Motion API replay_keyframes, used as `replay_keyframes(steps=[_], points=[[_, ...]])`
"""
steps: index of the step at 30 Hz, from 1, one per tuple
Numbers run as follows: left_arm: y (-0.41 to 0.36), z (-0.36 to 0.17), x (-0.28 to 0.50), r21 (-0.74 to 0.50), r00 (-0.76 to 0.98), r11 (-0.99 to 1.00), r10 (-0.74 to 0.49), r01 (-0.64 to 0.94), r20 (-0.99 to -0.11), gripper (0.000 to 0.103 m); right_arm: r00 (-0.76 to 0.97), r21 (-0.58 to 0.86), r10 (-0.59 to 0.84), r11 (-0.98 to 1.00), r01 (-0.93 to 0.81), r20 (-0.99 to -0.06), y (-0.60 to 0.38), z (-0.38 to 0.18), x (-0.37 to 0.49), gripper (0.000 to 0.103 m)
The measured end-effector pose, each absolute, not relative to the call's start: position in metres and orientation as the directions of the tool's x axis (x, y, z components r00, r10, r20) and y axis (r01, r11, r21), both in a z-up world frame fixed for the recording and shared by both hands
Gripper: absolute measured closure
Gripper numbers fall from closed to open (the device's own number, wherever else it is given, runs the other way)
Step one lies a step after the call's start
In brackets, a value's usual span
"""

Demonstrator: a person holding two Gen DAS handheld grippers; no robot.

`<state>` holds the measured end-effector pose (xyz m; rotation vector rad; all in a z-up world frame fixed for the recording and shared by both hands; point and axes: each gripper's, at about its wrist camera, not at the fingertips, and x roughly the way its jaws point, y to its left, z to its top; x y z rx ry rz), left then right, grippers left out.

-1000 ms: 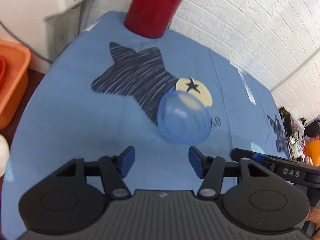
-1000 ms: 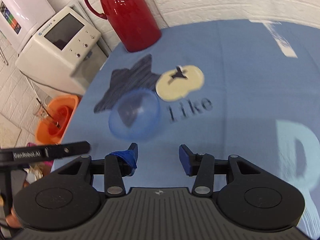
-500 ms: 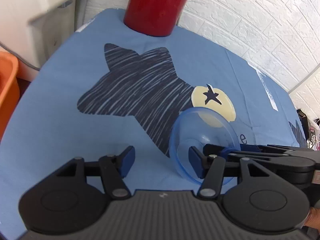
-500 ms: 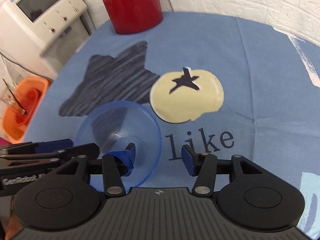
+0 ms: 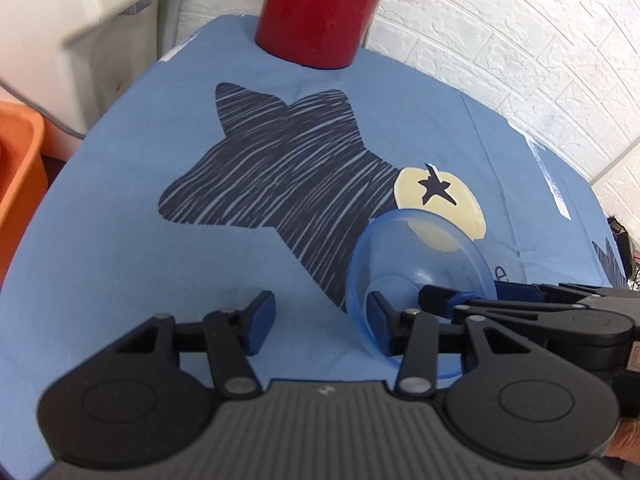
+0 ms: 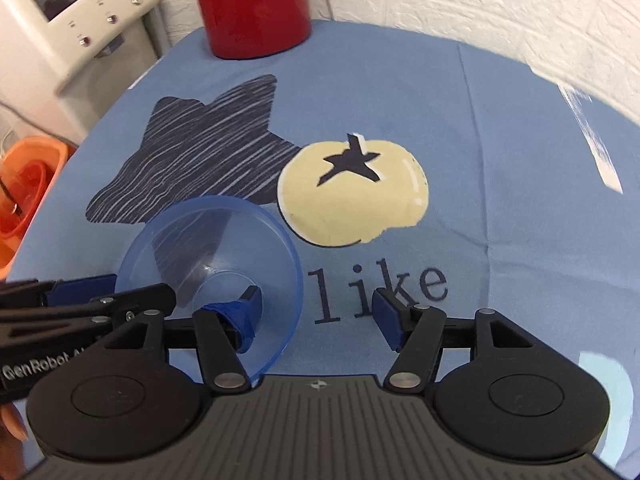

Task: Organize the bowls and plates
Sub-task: 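Close the left tool on the blue bowl rim while the right tool grips it, then carry the blue bowl with both tools over the red bowl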

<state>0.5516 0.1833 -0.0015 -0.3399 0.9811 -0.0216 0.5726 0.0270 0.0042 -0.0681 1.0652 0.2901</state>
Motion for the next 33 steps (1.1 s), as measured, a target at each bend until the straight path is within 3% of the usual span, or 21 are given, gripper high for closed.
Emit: replay_keyframes(steps=[3,5,8,14,21,33], points=[[0.18,0.0,0.552,-0.259,0.556,0.958,-0.15,-0.123,-0.818,0.082,0.438,0.235,0.359,0.92,-0.312,-0.824,0.02,0.006,0.57,0.071],[0.185,-0.002,0.551,-0.319,0.551,0.939,-0.201,-0.127,-0.81,0.092,0.436,0.24,0.373,0.913,-0.33,-0.819,0.02,0.006,0.568,0.083],[0.19,-0.003,0.55,-0.401,0.53,0.908,-0.28,-0.125,-0.8,0.096,0.435,0.24,0.384,0.906,-0.35,-0.814,0.022,0.005,0.562,0.089],[0.174,0.011,0.528,-0.439,0.532,0.895,-0.335,-0.077,-0.778,0.096,0.459,0.15,0.343,0.902,-0.405,-0.819,0.024,0.018,0.541,0.089],[0.153,0.044,0.486,-0.47,0.533,0.882,-0.386,-0.025,-0.753,0.097,0.467,0.147,0.331,0.91,-0.387,-0.82,-0.003,0.046,0.495,0.088],[0.021,0.078,0.327,-0.452,0.425,0.87,-0.492,0.199,-0.76,0.099,0.49,0.075,0.233,0.944,-0.32,-0.84,-0.112,0.079,0.305,0.082]])
